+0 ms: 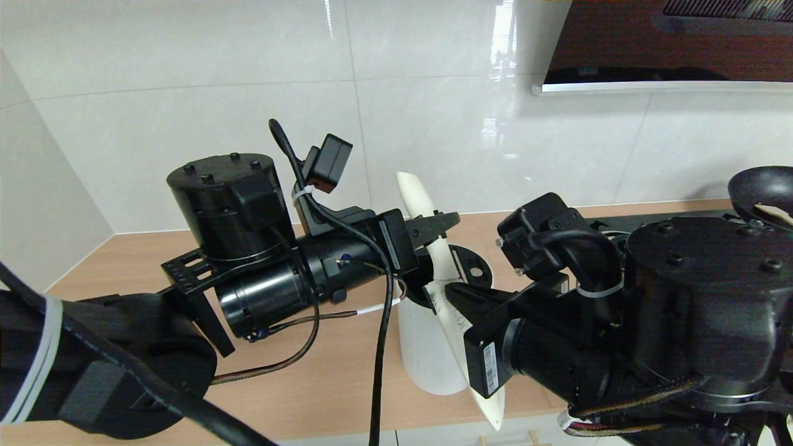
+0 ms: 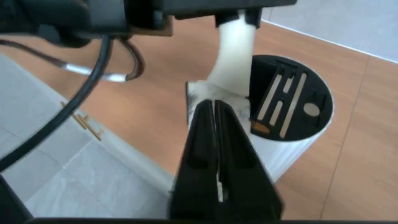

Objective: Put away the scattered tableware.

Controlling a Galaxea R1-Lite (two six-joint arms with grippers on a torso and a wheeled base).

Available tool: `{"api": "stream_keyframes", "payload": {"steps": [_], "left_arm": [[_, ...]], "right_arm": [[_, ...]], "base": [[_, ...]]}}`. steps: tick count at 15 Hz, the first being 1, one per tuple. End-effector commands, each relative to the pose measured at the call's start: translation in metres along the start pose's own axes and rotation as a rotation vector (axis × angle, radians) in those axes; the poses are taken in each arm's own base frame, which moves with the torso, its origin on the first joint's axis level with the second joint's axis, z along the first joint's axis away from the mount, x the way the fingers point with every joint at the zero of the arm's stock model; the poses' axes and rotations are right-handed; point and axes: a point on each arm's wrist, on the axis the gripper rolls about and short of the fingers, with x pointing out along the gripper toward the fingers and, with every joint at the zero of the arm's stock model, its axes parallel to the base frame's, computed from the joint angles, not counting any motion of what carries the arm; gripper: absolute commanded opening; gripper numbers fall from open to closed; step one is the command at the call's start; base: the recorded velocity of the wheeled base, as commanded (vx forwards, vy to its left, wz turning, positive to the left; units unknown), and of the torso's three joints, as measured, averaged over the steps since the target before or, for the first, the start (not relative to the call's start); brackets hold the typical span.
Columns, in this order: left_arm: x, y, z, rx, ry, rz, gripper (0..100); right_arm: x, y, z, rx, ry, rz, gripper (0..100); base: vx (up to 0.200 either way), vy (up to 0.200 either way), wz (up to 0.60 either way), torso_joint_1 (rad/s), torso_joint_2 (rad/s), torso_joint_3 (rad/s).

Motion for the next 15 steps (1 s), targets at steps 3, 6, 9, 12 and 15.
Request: {"api": "stream_keyframes", "payload": {"steps": [3, 6, 9, 12, 15], "left_arm": [[-0.002, -0.003, 0.003, 0.003, -0.013, -0.003, 0], [-0.012, -0.013, 0.017, 0.031, -0.076, -0.029, 0], [-0.032, -0.018, 0.042, 0.087, -0.169, -0.030, 0], [-0.045, -0.012, 0.062, 0.208, -0.274, -0.006, 0], [-0.044, -0.011, 0.065, 0.276, -0.303, -0.008, 0]], "right_arm": [[-0.001, 0.000, 0.003, 0.011, -0.024, 0.000, 0], [-0.009, -0.008, 0.013, 0.027, -0.064, -0.040, 0], [-0.018, -0.030, 0.026, 0.043, -0.110, -0.103, 0], [-0.020, -0.049, 0.033, 0.046, -0.134, -0.169, 100], [-0.019, -0.058, 0.035, 0.044, -0.140, -0.203, 100]], "base": [[0.000, 0.000, 0.00, 0.000, 0.00, 0.000], [0.000, 0.000, 0.00, 0.000, 0.00, 0.000], [0.000, 0.000, 0.00, 0.000, 0.00, 0.000], [0.000, 0.000, 0.00, 0.000, 0.00, 0.000], [0.000, 0.000, 0.00, 0.000, 0.00, 0.000]]}}
